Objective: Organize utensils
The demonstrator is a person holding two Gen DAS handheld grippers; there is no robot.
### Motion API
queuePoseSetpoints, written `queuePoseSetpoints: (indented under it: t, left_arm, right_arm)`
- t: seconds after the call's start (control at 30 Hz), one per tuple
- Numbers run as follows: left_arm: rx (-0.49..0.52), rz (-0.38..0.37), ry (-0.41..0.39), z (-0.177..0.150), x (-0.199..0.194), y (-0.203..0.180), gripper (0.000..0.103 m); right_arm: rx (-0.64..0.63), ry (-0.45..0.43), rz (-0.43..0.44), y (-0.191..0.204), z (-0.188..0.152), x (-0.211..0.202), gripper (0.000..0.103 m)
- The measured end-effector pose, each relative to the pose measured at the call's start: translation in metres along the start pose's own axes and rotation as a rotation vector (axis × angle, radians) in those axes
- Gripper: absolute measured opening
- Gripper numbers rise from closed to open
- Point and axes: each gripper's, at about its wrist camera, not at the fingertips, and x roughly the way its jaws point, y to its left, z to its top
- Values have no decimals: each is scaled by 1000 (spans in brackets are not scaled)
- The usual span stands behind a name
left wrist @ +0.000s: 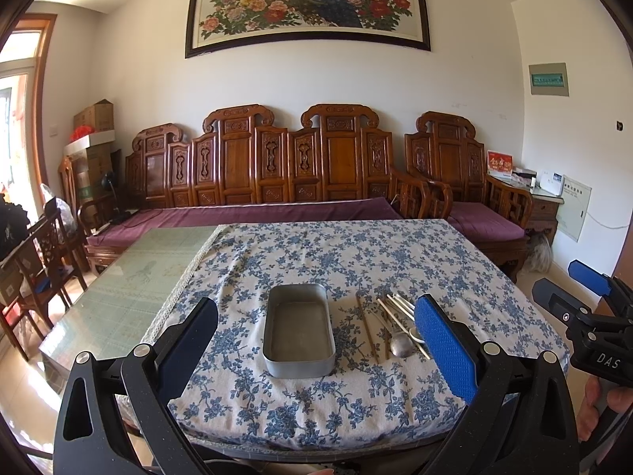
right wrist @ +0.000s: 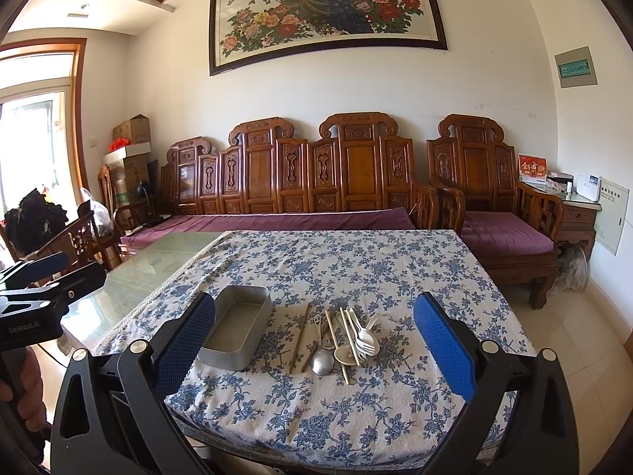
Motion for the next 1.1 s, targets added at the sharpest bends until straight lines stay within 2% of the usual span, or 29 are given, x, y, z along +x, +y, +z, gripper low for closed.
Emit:
queuePoseSetpoints:
  t: [1.1]
  left_arm:
    - [12,-8,-14,3,-7,-5,96]
  right_arm:
    - [2,-2,-1,1,4,-2,100]
